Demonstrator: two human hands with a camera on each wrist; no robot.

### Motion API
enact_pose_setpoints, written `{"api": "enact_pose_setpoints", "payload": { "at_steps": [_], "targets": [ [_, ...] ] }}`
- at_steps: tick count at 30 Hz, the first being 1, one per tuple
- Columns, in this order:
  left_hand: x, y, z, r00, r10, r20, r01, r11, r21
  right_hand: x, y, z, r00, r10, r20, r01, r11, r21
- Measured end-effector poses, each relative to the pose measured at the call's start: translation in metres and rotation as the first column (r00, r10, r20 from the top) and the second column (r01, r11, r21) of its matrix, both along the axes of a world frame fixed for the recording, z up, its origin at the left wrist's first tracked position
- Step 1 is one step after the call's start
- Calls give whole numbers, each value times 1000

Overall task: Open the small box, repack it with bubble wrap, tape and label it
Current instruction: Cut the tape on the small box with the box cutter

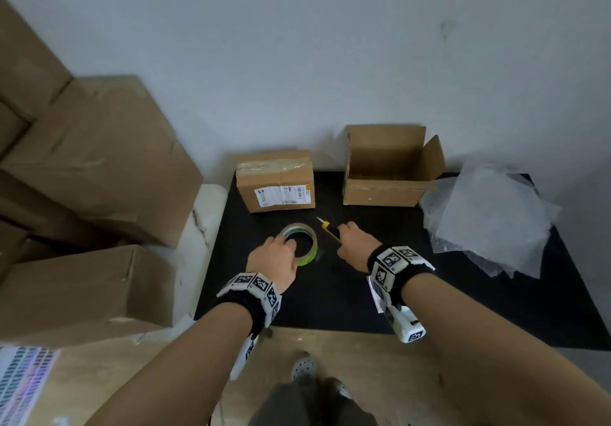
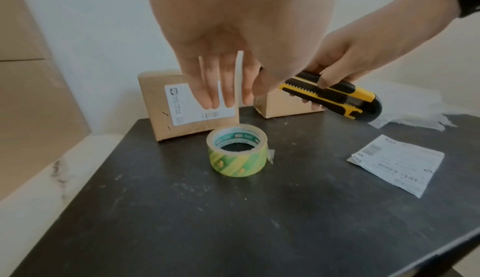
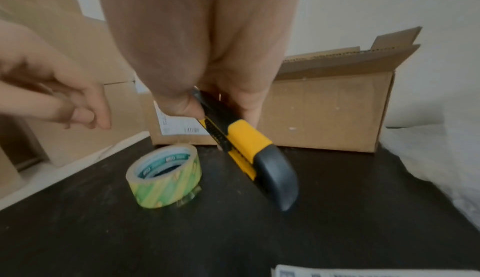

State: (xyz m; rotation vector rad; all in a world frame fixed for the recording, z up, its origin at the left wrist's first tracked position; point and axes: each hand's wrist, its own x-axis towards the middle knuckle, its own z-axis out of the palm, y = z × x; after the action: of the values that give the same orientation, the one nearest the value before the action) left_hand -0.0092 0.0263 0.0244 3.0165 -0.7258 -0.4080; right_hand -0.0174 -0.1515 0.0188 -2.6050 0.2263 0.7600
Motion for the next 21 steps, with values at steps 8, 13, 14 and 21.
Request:
{"api": "enact_pose_setpoints", "payload": {
  "at_steps": [8,13,14,21],
  "targets": [
    [34,39,13,997,74,12,-73,996,-50,33,20,31,993,-20,116,15,999,43],
    [78,63,12,996,66,60,-57,989,-134,67,34,40,982,-15,189,8,999,39],
    [88,67,11,996,68,64,-58,986,-159,74,38,42,978,-10,208,2,999,39],
    [167,92,10,980,176,-91,-197,921,-336,114,61,49,966,0,260,-12,999,44]
  ]
}}
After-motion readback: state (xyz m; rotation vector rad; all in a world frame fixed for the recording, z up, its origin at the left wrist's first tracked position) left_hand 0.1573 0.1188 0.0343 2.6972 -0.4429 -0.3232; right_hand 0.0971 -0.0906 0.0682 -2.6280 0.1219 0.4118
